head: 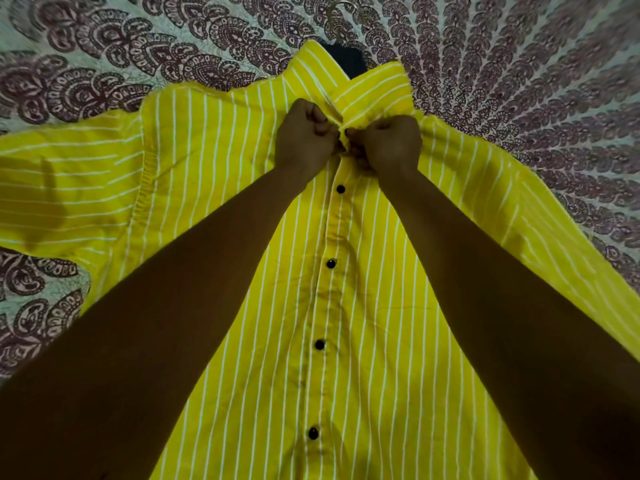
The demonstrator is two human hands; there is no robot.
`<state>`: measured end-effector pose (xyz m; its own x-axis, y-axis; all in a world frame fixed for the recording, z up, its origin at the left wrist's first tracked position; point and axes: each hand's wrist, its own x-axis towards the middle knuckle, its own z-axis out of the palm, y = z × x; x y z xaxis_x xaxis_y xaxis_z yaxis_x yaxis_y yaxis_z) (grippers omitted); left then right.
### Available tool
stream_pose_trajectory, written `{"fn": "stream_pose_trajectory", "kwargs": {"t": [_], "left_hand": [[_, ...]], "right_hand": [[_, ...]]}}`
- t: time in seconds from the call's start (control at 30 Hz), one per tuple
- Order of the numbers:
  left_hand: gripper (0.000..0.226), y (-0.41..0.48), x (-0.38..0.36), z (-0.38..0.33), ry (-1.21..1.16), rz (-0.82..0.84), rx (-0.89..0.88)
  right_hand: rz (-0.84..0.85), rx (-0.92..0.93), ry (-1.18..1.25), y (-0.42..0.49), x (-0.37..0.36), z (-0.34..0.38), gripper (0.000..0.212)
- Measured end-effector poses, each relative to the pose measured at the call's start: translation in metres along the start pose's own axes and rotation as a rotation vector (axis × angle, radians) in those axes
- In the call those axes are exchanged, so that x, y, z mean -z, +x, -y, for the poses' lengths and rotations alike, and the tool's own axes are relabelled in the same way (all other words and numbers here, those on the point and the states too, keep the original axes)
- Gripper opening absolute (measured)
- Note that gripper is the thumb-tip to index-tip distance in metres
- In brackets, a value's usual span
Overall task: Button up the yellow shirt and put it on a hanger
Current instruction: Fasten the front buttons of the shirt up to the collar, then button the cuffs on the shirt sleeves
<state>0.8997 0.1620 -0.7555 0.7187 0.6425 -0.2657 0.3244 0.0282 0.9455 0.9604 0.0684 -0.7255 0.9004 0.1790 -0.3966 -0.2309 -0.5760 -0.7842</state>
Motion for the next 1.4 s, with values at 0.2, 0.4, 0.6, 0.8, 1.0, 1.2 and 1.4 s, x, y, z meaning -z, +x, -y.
{"fn": "stream_pose_trajectory", "kwargs": {"t": [0.2, 0.4, 0.6, 0.8, 1.0, 1.2, 1.4], "left_hand": [[0.024, -0.034, 0.025, 0.007, 0.578, -0.094, -0.619], [0.045, -0.039, 0.084, 0.033, 0.985, 0.031, -0.717], [0.020, -0.046, 0.077, 0.018, 1.013, -0.076, -0.669], [0.019, -0.066, 0.076, 0.037, 0.971, -0.162, -0.682], [0.029, -0.069, 0.072, 0.043, 1.098, -0.185, -0.682], [0.037, -0.087, 0.068, 0.023, 1.164, -0.020, -0.436], [0.040, -0.133, 0.027, -0.001, 0.973, 0.061, -0.652]], "right_hand": [[-0.259, 0.604, -0.389, -0.019, 0.021, -0.021, 0.027], [-0.070, 0.881, -0.835, -0.016, 0.041, -0.071, 0.060], [-0.243, 0.686, -0.757, -0.024, 0.034, -0.059, 0.057], [-0.251, 0.456, -0.699, -0.031, 0.032, -0.042, 0.040], [-0.139, 0.541, -0.705, -0.042, 0.030, -0.047, 0.019], [-0.034, 0.615, -0.665, -0.059, 0.046, -0.056, 0.020], [-0.059, 0.601, -0.607, -0.099, 0.088, -0.072, 0.039]]}}
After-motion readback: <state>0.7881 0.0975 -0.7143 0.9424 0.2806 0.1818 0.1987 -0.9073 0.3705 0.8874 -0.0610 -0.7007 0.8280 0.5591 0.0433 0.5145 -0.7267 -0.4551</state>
